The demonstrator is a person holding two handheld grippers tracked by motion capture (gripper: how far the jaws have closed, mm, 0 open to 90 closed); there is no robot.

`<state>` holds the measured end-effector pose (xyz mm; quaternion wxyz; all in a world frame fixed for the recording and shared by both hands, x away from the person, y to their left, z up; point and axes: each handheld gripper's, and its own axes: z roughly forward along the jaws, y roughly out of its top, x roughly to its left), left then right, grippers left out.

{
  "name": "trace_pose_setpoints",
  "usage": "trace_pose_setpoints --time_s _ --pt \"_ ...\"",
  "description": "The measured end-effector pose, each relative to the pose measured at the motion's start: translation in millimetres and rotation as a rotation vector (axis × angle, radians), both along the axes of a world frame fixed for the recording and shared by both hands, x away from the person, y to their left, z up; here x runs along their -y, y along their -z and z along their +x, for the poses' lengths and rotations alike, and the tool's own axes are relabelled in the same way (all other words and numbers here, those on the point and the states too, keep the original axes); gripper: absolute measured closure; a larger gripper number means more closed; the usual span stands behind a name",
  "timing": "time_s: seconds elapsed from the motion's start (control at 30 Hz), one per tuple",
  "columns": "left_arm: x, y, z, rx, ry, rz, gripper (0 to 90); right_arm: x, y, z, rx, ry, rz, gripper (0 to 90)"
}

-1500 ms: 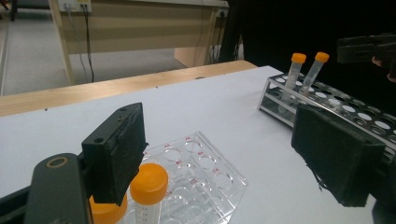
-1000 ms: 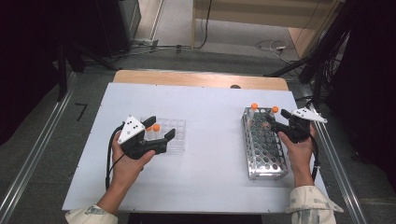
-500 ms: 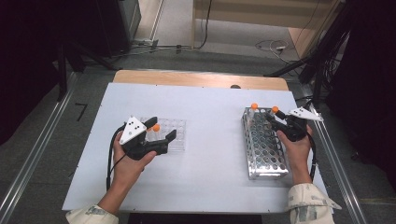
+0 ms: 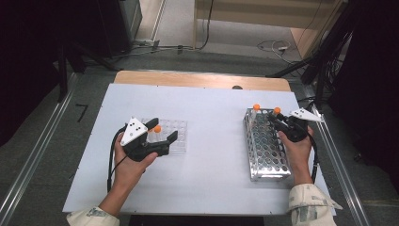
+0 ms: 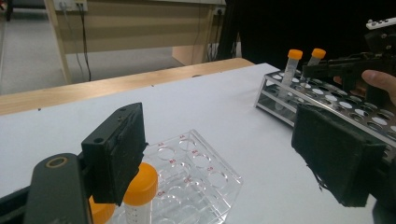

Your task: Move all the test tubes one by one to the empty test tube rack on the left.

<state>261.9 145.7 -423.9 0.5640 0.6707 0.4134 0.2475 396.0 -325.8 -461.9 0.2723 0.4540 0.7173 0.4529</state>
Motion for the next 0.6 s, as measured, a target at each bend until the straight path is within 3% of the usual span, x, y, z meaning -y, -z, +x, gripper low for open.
trace_pose_setpoints --time_s 0.6 --pt "-0.6 -0.9 -1.1 0.003 -0.004 -0.002 18.9 -2.4 -10.6 -5.7 0.044 0.028 -0.016 71.6"
